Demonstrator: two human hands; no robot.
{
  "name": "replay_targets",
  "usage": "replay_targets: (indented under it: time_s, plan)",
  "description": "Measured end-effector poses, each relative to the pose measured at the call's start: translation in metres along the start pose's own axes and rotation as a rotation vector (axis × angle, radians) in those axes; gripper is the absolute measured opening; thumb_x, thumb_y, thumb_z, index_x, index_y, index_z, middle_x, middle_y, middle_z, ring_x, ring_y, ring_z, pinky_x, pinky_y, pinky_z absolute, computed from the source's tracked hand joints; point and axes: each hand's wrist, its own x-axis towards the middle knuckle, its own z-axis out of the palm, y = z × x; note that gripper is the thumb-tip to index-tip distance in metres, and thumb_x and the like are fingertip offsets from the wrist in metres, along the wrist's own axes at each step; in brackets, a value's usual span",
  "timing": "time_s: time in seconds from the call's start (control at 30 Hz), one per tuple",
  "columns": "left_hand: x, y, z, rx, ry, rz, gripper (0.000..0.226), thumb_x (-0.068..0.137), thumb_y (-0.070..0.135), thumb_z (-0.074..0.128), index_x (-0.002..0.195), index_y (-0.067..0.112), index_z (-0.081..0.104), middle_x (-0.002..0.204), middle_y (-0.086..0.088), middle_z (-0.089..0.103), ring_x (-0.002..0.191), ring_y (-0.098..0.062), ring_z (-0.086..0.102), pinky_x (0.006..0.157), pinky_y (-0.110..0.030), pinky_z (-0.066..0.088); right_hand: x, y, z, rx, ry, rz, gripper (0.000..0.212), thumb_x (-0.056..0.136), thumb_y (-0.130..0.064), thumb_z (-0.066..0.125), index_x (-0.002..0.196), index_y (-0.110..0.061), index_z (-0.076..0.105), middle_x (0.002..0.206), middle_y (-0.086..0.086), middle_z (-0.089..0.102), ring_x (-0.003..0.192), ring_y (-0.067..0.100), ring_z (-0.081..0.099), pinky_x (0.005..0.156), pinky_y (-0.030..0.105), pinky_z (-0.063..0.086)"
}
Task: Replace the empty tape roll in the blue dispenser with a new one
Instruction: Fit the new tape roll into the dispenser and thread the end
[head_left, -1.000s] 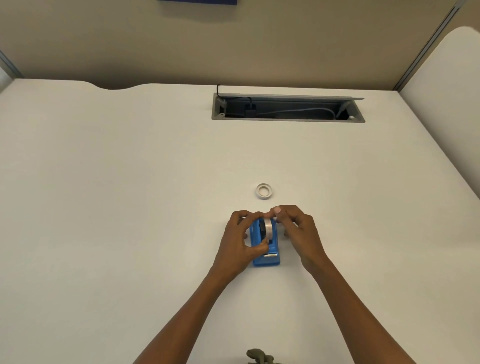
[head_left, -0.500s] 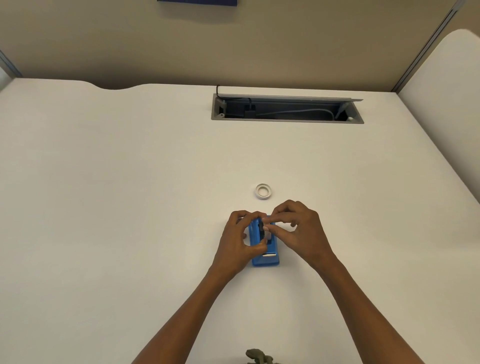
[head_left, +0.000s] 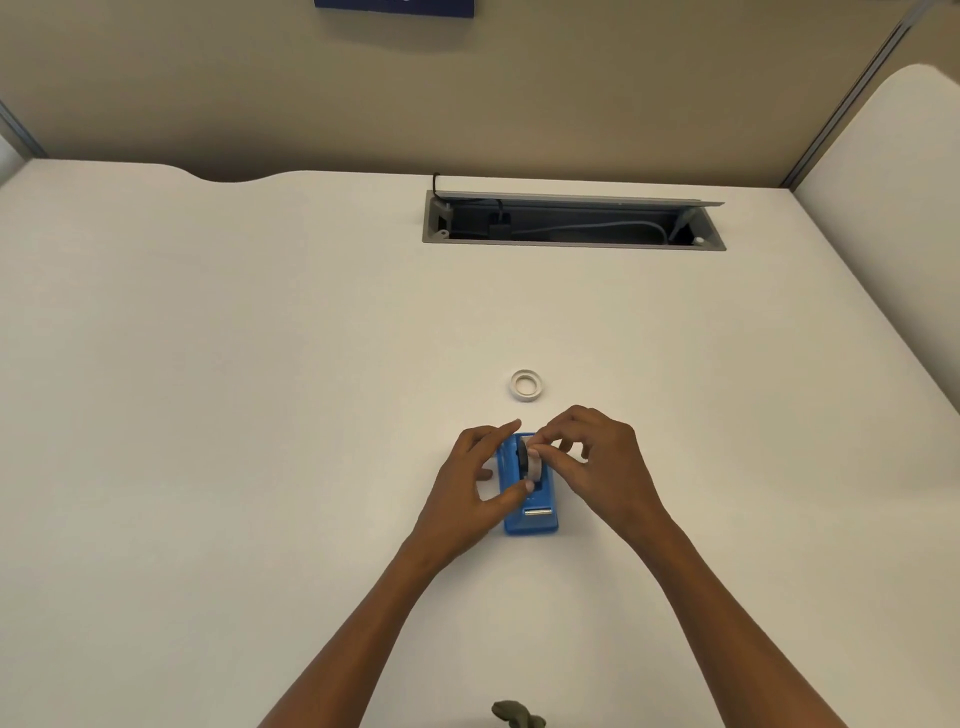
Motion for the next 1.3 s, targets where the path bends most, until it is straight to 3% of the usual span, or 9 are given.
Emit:
replay_targets:
  time_s: [0.1, 0.23, 0.4, 0.63, 0.83, 1.07, 1.3]
  plan:
    - [-0.003, -0.002, -0.005, 0.008, -0.085, -0.016, 0.079, 0.065, 0.045, 0.078, 0.126, 0.058, 0.029, 0.131, 0.024, 0.036, 0.119, 0.005, 0.043, 0.087, -0.002, 0.041, -0.004, 0.001, 0.003, -0.024, 0.016, 0.003, 0.003, 0.08, -0.019, 0.068, 0.083, -0.02, 0.071, 0.085, -0.004, 0.066, 0.076, 0.011, 0.056, 0.063, 0.007, 0.035]
    - [-0.005, -0.01, -0.009, 0.116, -0.216, 0.012, 0.109, 0.054, 0.048, 0.084, 0.138, 0.049, 0.016, 0.143, 0.028, 0.023, 0.129, 0.006, 0.03, 0.099, -0.009, 0.034, -0.012, 0.003, 0.009, -0.1, 0.104, -0.054, 0.007, 0.08, -0.015, 0.069, 0.086, -0.016, 0.071, 0.098, 0.002, 0.063, 0.09, 0.012, 0.053, 0.073, 0.009, 0.035]
    - [-0.004, -0.015, -0.007, 0.131, -0.181, 0.016, 0.104, 0.055, 0.04, 0.086, 0.129, 0.059, 0.017, 0.13, 0.045, 0.022, 0.119, 0.012, 0.033, 0.087, 0.004, 0.031, -0.025, 0.004, 0.014, -0.145, 0.215, -0.135, 0.008, 0.077, -0.012, 0.069, 0.082, -0.018, 0.07, 0.113, 0.006, 0.06, 0.107, 0.014, 0.047, 0.084, 0.032, 0.04]
    - [-0.003, -0.018, -0.007, 0.133, -0.164, 0.011, 0.103, 0.051, 0.043, 0.086, 0.129, 0.059, 0.021, 0.129, 0.042, 0.028, 0.117, 0.008, 0.037, 0.086, 0.003, 0.034, -0.038, 0.004, 0.017, -0.23, 0.287, -0.153, 0.006, 0.079, -0.02, 0.065, 0.082, -0.021, 0.07, 0.115, 0.006, 0.061, 0.114, 0.015, 0.045, 0.087, 0.023, 0.026]
    - [-0.002, -0.019, -0.007, 0.141, -0.162, 0.003, 0.103, 0.05, 0.04, 0.088, 0.123, 0.066, 0.019, 0.126, 0.044, 0.027, 0.113, 0.014, 0.036, 0.082, 0.006, 0.033, -0.05, 0.002, 0.02, -0.246, 0.29, -0.147, 0.008, 0.08, -0.023, 0.065, 0.081, -0.018, 0.071, 0.113, 0.008, 0.062, 0.113, 0.016, 0.046, 0.087, 0.024, 0.026]
    - [-0.002, -0.02, -0.006, 0.138, -0.159, 0.017, 0.102, 0.051, 0.039, 0.088, 0.125, 0.061, 0.021, 0.129, 0.038, 0.03, 0.119, 0.005, 0.038, 0.085, 0.005, 0.032, -0.064, -0.001, 0.02, -0.29, 0.301, -0.159, 0.014, 0.082, -0.029, 0.063, 0.082, -0.018, 0.071, 0.11, 0.008, 0.064, 0.112, 0.016, 0.046, 0.089, 0.026, 0.027]
    - [-0.002, -0.021, -0.006, 0.143, -0.156, 0.021, 0.1, 0.053, 0.04, 0.087, 0.125, 0.061, 0.021, 0.128, 0.042, 0.029, 0.115, 0.018, 0.034, 0.084, 0.006, 0.031, -0.074, -0.005, 0.022, -0.324, 0.313, -0.159, 0.018, 0.081, -0.031, 0.064, 0.082, -0.016, 0.073, 0.106, 0.01, 0.067, 0.11, 0.018, 0.047, 0.087, 0.025, 0.026]
